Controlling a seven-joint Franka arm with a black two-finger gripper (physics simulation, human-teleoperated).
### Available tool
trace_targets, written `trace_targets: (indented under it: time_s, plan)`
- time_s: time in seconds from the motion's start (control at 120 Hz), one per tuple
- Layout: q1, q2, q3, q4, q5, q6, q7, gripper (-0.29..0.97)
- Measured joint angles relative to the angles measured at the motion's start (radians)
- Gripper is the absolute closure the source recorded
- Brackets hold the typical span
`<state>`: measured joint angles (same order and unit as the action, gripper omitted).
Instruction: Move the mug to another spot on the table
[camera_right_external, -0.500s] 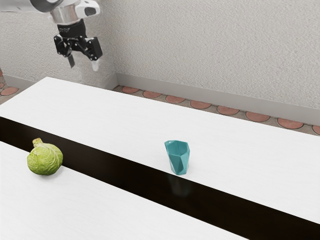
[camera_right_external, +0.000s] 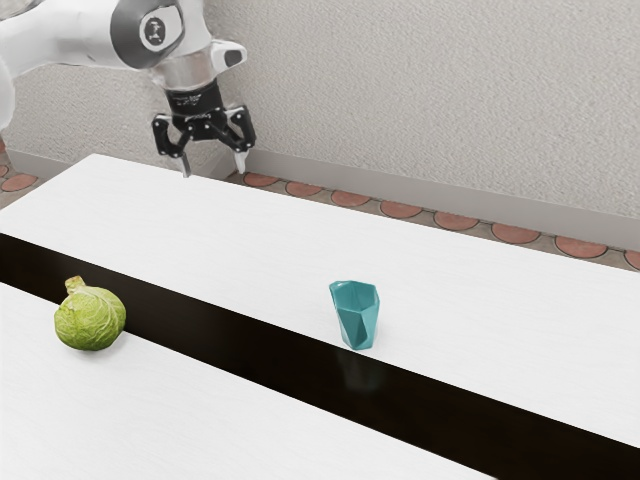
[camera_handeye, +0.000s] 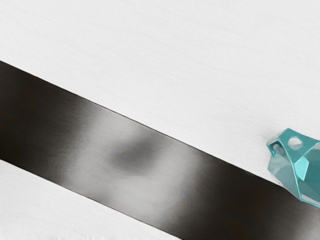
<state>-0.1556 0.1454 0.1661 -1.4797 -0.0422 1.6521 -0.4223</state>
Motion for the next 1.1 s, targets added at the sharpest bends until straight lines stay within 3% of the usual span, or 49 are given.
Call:
trace_targets:
  time_s: [0.167,0.483,0.733,1.1]
  plan:
    - [-0.044,0.055,0.000,-0.146,-0.026,0.170,-0.238,0.02]
    - [-0.095,0.235,-0.002,-0.155,-0.121,0.391,-0.547,0.02]
    - [-0.108,0.341,-0.024,-0.092,-0.139,0.435,-0.691,0.02]
    - [-0.059,0.460,-0.086,0.036,-0.137,0.400,-0.771,0.02]
